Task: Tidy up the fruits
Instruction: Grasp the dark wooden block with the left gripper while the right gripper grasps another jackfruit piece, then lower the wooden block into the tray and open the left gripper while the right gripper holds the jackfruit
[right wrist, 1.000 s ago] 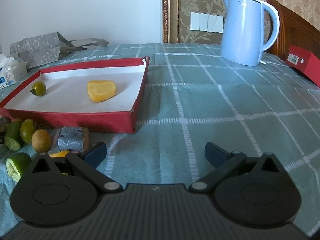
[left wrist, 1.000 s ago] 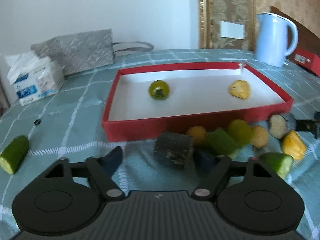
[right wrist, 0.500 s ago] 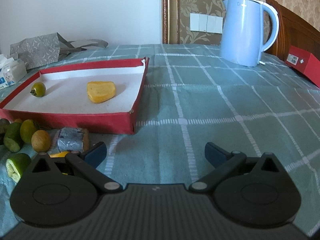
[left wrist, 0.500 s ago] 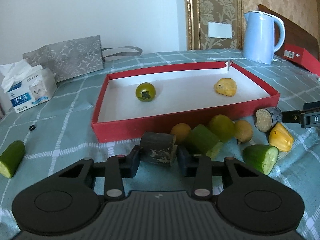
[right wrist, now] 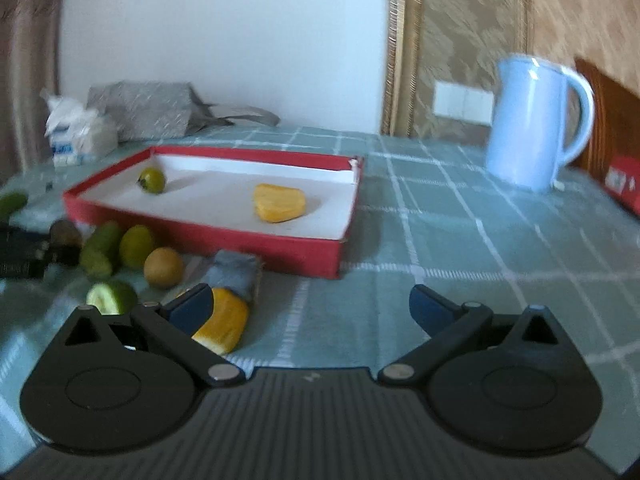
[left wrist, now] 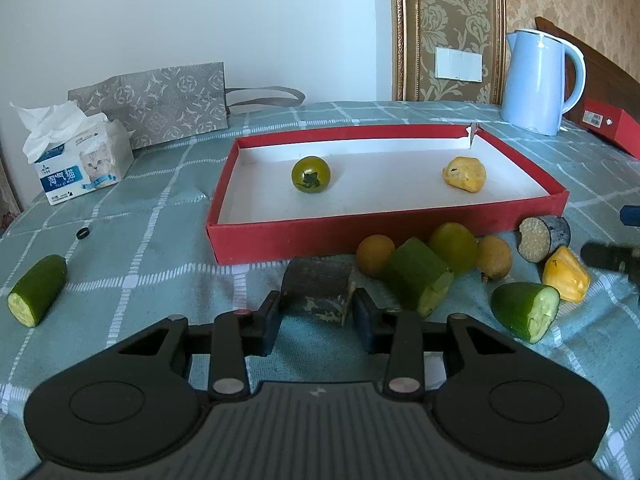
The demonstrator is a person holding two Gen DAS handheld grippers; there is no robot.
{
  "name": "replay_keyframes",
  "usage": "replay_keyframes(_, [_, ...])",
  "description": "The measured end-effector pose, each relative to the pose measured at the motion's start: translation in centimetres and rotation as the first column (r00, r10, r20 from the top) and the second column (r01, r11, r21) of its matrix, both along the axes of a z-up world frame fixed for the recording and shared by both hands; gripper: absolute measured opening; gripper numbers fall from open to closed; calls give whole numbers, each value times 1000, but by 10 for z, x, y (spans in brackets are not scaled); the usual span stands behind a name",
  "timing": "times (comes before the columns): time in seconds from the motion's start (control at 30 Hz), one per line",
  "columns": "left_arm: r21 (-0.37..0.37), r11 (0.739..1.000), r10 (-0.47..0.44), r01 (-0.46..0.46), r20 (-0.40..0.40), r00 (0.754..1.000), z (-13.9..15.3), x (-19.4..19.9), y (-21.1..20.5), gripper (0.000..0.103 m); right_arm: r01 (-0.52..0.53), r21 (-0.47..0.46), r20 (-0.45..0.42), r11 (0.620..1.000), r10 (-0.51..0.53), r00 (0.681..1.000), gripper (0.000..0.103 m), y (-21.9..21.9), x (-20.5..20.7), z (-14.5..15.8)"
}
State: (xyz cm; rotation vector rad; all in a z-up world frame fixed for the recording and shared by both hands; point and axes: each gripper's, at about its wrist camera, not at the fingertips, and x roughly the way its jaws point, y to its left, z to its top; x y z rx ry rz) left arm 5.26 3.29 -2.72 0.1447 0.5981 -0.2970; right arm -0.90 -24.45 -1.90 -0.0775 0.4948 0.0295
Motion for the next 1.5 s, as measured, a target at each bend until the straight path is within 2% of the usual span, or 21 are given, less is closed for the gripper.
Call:
replay_keyframes(0.07, [1, 1000, 0, 0, 0, 1000, 0, 0, 0, 38, -26, -9, -2, 1000, 26, 1000, 103, 6, -1, 0])
replay_keyframes(0.2, [0, 1000, 0, 0, 0, 1000, 0, 0, 0, 38, -62, 37, -36, 997, 63, 997, 102, 9, 0, -1])
replay_keyframes(0.3, [1, 1000, 0, 0, 0, 1000, 0, 0, 0, 38, -88, 74, -41, 993, 91, 995, 92, 12, -1, -1])
replay_keyframes(0.4, [0, 1000, 0, 0, 0, 1000, 0, 0, 0, 38, -94, 58, -52, 994, 97, 994, 91, 21, 2, -3])
replay_keyframes(0.47, [1, 1000, 0, 0, 1, 1000, 0, 0, 0, 38, -99, 53, -63, 994, 102, 993, 83, 26, 6, -3])
replay_keyframes(0.53, [0, 1000, 0, 0, 0, 1000, 0, 0, 0, 38, -107, 21, -116, 994, 109, 987, 65, 33, 14, -8])
replay_keyframes(0.73, [2, 1000, 0, 0, 1, 1000, 0, 0, -1, 38, -136, 49, -114, 990, 140, 984, 44, 35, 12, -8])
replay_keyframes(0.9, [2, 1000, 0, 0, 1, 1000, 0, 0, -1, 38, -137, 69, -105, 988, 144, 984, 43, 31, 10, -7])
replay_keyframes(1.0, [-1, 1000, -1, 1, 0, 1000, 0, 1, -1, 38, -103, 75, -79, 992, 109, 991, 44, 24, 7, -4])
replay_keyframes(1.13, [1, 1000, -1, 1, 1, 1000, 0, 0, -1, 38, -26, 143, -28, 989, 30, 999, 44, 3, 4, 4])
replay_keyframes(1.23, [4, 1000, 12, -12, 3, 1000, 0, 1, -1, 37, 38, 162, -26, 986, -34, 999, 44, -10, 8, 5])
replay_keyframes(1.3, [4, 1000, 20, -20, 3, 1000, 1, 2, -1, 37, 42, 193, -34, 980, -37, 999, 44, -15, 9, 4])
replay_keyframes(1.5, [11, 999, 52, -52, 7, 999, 2, -2, -7, 36, 43, 182, -30, 982, -38, 999, 44, -14, 10, 3])
